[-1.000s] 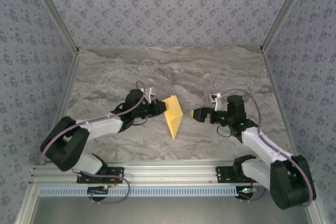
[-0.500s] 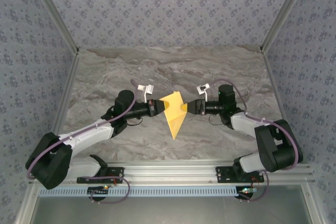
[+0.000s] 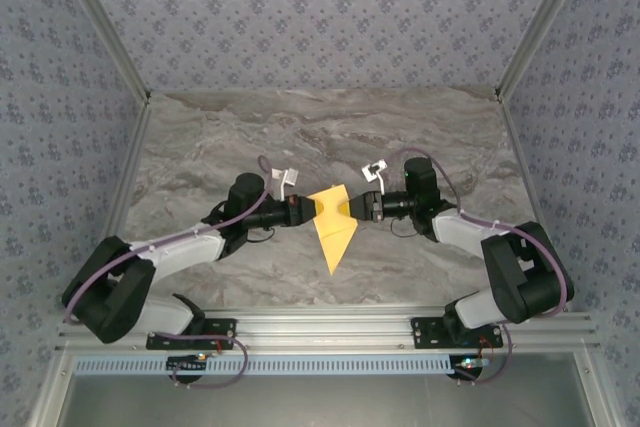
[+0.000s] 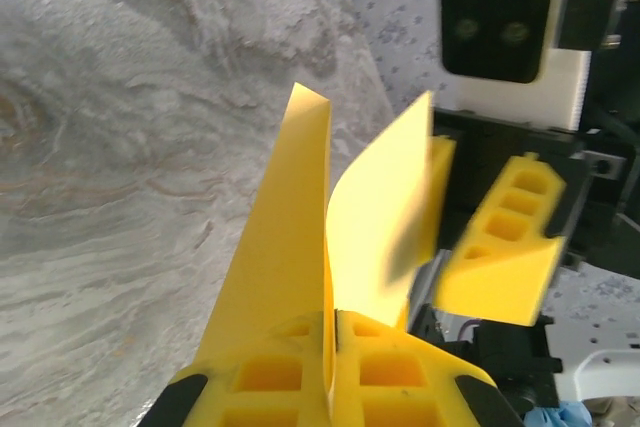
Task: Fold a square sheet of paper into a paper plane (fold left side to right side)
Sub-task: Place the paper at the center of the table.
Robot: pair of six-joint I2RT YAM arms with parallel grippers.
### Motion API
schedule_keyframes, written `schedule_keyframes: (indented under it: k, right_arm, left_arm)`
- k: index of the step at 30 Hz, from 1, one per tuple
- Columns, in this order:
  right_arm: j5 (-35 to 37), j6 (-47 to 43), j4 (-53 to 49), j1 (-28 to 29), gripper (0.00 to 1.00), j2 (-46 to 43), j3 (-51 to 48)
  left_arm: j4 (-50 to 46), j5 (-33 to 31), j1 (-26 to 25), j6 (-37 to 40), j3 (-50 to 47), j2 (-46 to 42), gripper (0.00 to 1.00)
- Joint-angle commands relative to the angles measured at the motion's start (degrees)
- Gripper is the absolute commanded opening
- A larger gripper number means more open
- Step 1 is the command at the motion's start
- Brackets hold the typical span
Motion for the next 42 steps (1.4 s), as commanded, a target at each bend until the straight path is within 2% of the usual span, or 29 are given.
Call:
schedule_keyframes:
  k: [1, 12, 15, 18, 20, 22, 25, 31, 36, 39, 42]
  right_arm:
    - [1.3, -2.9, -3.7, -0.6, 0.27, -1.2, 0.0]
    - [3.7, -7.7, -14.2, -0.6, 0.24, 0.4, 3.0]
    - [4.6, -7.9, -15.9, -0.6, 0.17, 1.8, 3.7]
    - [6.0, -8.0, -18.2, -0.6, 0.05, 3.0, 4.4]
    - [7.8, -8.2, -20.6, -0.6, 0.0, 3.1, 4.9]
    - [10.0, -8.4, -24.0, -0.7, 0.0, 3.1, 5.5]
    - [14.4, -7.9, -29.1, -0.3, 0.0, 2.8, 6.1]
    - [23.8, -2.9, -33.9, 1.3, 0.0, 1.7, 5.4]
    - [31.0, 1.8, -36.9, 3.0, 0.0, -0.9, 6.2]
    - [34.0, 4.3, -39.2, 3.8, 0.0, -1.7, 7.2]
    - [35.9, 5.7, -42.2, 4.5, 0.0, -1.6, 8.9]
  left_arm:
    - [1.6, 1.4, 0.4, 1.3, 1.2, 2.6, 0.0]
    - [4.6, 3.3, 0.3, 0.6, 2.2, 7.1, 0.0]
    - [4.7, 3.5, 0.3, 0.6, 2.5, 8.0, 0.0]
    - [4.6, 3.6, 0.3, 0.7, 2.9, 9.0, 0.0]
    - [2.4, 3.1, 0.3, 1.8, 3.7, 9.4, 0.12]
    - [-4.1, 0.6, 0.4, 4.8, 5.0, 8.9, 0.27]
    - [-13.3, -4.0, 0.7, 9.4, 6.7, 6.7, 0.43]
    - [-27.3, -17.2, -0.1, 16.3, 6.7, -3.5, 0.58]
    - [-34.8, -27.4, -6.8, 19.5, 5.4, -12.1, 0.62]
    - [-34.6, -31.4, -13.7, 19.2, 3.5, -14.2, 0.63]
    - [-32.6, -35.4, -21.1, 17.7, 2.4, -12.6, 0.64]
